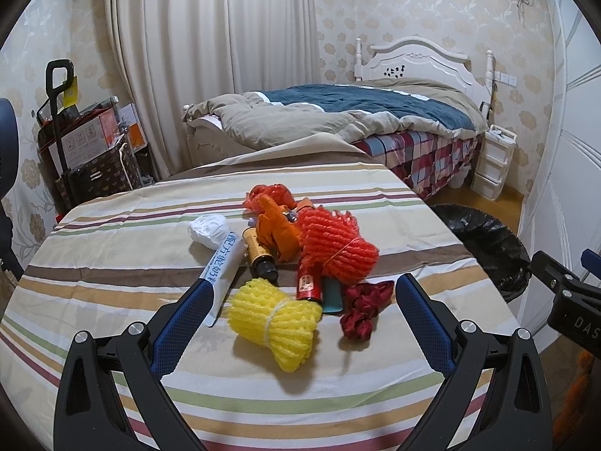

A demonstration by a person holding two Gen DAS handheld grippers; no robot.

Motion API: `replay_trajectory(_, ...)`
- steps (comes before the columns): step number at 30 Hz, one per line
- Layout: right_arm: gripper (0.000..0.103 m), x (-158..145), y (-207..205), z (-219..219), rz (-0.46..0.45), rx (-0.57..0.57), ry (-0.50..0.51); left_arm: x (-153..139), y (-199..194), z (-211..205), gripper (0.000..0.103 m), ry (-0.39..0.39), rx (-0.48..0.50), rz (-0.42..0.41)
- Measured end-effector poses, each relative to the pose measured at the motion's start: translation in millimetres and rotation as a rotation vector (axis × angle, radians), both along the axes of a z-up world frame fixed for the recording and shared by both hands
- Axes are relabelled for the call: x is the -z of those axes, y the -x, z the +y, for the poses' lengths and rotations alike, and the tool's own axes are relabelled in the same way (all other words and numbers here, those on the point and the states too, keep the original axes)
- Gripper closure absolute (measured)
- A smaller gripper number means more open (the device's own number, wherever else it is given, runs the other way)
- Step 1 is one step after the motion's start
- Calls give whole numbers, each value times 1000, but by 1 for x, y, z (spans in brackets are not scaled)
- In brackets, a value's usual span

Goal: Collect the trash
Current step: 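Grasp the yellow foam net with the left tool while the right tool grasps the dark red ribbon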

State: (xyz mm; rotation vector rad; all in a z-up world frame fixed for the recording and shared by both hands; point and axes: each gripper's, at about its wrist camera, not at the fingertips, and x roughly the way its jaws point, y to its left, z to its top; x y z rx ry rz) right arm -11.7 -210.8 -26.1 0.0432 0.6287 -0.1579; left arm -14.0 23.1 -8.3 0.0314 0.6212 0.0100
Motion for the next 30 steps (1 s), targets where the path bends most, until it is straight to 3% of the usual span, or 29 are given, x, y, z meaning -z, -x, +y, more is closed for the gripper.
replay_trajectory(20,4,21,-9,37,62,-106,-9,17,3,78,17,19,-84,101)
replay_trajectory(24,4,23,-9,39,70,-108,-6,14,2,66,17,48,-55,112)
replay_trajectory(30,4,21,-9,35,70,-97,-7,22,-10,33,15,-43,-33,85)
